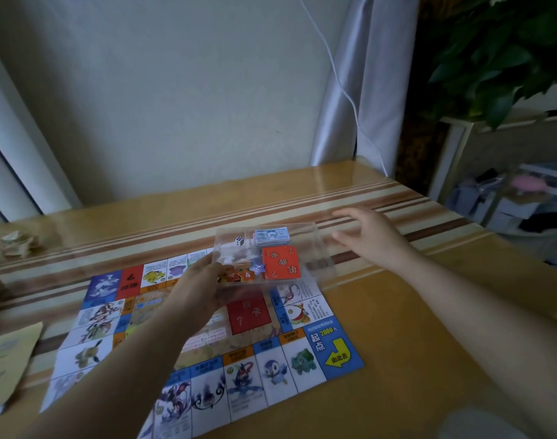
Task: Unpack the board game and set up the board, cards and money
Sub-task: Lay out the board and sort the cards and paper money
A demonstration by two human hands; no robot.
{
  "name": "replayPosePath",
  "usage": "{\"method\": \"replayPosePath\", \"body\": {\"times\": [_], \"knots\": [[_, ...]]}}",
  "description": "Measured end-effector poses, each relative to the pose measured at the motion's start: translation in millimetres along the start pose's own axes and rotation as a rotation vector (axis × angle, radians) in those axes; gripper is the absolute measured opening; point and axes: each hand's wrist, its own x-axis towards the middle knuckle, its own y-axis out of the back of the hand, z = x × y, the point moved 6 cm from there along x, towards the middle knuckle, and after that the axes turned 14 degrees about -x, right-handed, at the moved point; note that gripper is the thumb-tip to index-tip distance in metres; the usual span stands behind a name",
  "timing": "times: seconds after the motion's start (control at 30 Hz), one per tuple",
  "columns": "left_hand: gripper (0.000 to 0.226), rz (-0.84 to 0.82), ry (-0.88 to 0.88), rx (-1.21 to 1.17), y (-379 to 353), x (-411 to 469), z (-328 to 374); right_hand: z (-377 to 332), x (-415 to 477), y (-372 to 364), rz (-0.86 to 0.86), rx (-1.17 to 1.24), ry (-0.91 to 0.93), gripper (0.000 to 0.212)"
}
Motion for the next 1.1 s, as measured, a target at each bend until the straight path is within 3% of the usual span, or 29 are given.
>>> {"method": "replayPosePath", "body": {"times": [0.1,0.27,0.37,0.47,0.57,0.73,0.9,1.1], "knots": [[0.038,-0.03,-0.035,0.036,13,-10,2,-52,-13,-1,-0.143,0.008,0.095,0.034],[0.02,-0.096,-0.093,0.074,38,-34,3,-102,-30,-25,-0.371,-0.149,0.073,0.042],[0.018,-0.125,-0.111,0.06,52,-48,3,-122,-40,-33,-0.374,-0.16,0.091,0.034],[0.017,-0.103,-0.106,0.026,69,-56,1,-154,-51,-37,-0.341,-0.161,0.224,0.028],[0.018,-0.138,-0.11,0.016,77,-63,-1,-187,-64,-48,-0.432,-0.164,0.356,0.025],[0.025,-0.12,-0.089,0.04,91,-69,-4,-213,-74,-69,-0.542,-0.194,0.408,0.027],[0.025,-0.081,-0.11,0.265,111,-67,-3,-228,-78,-79,-0.562,-0.198,0.45,0.02],[0.048,0.026,-0.289,0.923,129,-79,29,-240,-87,-94,-0.607,-0.262,0.54,0.025]]}}
